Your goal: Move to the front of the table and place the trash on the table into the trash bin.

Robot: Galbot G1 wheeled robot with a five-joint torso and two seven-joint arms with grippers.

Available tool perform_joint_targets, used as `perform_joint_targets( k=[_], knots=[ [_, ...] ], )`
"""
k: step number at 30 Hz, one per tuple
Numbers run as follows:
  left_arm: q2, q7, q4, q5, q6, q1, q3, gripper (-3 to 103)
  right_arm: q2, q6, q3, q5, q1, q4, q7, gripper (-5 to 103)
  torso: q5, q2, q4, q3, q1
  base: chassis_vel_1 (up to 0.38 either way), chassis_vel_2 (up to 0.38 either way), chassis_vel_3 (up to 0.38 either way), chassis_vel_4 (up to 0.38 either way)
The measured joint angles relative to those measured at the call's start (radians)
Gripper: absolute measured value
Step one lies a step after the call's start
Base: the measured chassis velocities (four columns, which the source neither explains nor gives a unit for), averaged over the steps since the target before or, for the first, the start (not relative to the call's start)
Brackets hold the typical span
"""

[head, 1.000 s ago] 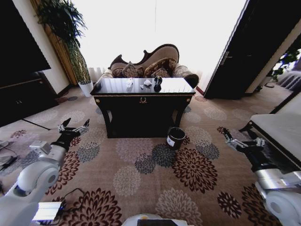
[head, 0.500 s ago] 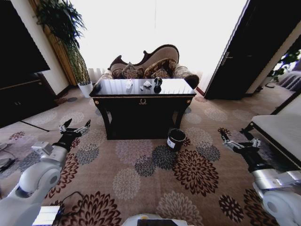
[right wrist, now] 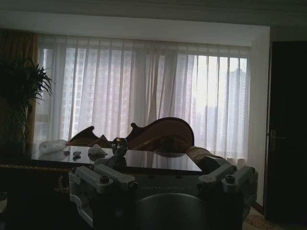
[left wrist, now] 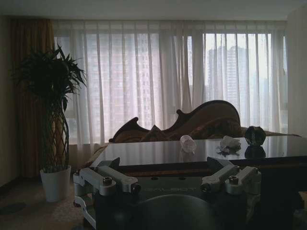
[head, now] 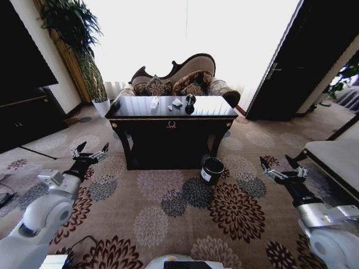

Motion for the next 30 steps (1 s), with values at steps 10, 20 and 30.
perform_joint_targets(
  k=[10, 20, 30],
  knots=[
    [0.019, 0.003, 0.01, -0.004, 0.0, -0.006, -0.001, 100, 0.009, -0.007, -0.016, -0.017, 0.003, 0.006, 0.0, 100, 0.0, 0.0, 0.0, 0.0, 0.0, -0.115, 0.115, 0.108, -0.121],
    [0.03, 0.006, 0.022, -0.011, 0.006, -0.022, 0.008, 99, 0.008, -0.007, -0.024, -0.022, 0.005, 0.005, 0.001, 100, -0.0001, 0.0, 0.0, 0.0, 0.0, -0.116, 0.112, 0.109, -0.117],
    [0.038, 0.016, 0.037, -0.017, 0.001, -0.029, 0.009, 99, 0.002, -0.007, -0.033, -0.023, 0.008, 0.0, 0.001, 100, 0.0, 0.0, 0.0, 0.0, 0.0, -0.12, 0.119, 0.131, -0.121]
  ],
)
